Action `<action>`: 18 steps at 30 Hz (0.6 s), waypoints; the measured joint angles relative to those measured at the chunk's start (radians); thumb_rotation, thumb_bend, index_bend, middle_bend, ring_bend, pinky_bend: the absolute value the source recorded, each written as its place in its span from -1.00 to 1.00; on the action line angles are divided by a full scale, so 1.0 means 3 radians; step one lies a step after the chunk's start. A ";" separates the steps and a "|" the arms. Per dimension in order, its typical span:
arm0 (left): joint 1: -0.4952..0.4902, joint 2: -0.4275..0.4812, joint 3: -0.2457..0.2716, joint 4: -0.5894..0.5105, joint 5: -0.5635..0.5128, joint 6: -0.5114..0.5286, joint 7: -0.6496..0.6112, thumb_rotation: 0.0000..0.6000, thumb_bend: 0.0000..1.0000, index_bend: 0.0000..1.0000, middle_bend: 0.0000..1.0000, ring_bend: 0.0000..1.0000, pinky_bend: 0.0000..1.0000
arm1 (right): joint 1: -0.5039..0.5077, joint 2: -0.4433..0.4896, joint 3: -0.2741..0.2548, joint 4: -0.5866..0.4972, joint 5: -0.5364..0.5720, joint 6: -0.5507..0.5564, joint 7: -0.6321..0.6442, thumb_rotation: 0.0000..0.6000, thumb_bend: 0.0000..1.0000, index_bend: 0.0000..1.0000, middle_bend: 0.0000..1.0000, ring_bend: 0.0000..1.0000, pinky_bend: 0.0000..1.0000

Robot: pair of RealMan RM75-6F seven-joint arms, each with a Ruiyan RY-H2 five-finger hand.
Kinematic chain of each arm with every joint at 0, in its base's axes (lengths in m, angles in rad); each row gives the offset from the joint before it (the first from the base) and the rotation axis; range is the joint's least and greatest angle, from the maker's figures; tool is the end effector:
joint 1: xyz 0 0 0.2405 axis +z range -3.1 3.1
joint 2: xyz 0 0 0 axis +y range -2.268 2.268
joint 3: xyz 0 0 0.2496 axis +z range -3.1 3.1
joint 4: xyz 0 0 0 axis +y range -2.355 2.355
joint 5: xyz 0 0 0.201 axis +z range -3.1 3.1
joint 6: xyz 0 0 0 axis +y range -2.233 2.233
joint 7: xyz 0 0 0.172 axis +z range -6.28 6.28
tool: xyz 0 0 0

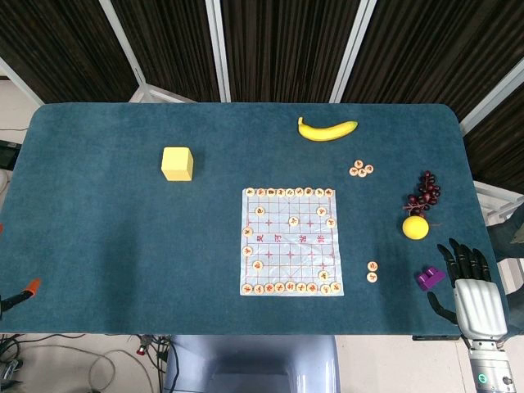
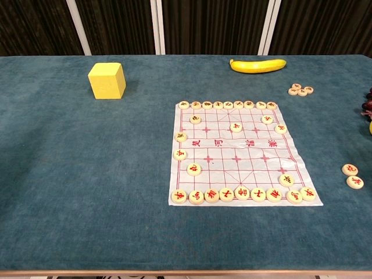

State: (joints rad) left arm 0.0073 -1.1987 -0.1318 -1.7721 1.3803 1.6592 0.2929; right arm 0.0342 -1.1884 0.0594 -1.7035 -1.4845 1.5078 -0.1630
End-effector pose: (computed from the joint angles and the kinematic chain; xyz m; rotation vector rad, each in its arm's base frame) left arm -0.2888 0.1894 0.1758 -1.1128 -0.8142 -0.8369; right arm -0.2879 -0.1933 0.1418 1.3378 -0.9216 0.8768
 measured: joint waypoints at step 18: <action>0.0002 0.0014 -0.0004 -0.0010 -0.0012 -0.0009 -0.0024 1.00 -0.94 -0.89 -1.00 -1.00 -0.86 | 0.0047 0.0118 -0.0082 -0.0059 -0.0041 -0.0193 0.0166 1.00 -0.27 -0.79 -1.00 -1.00 -0.92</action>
State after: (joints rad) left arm 0.0079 -1.1944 -0.1330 -1.7750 1.3769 1.6566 0.2856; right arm 0.0482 -1.1531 0.0347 -1.7213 -1.4968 1.4500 -0.1132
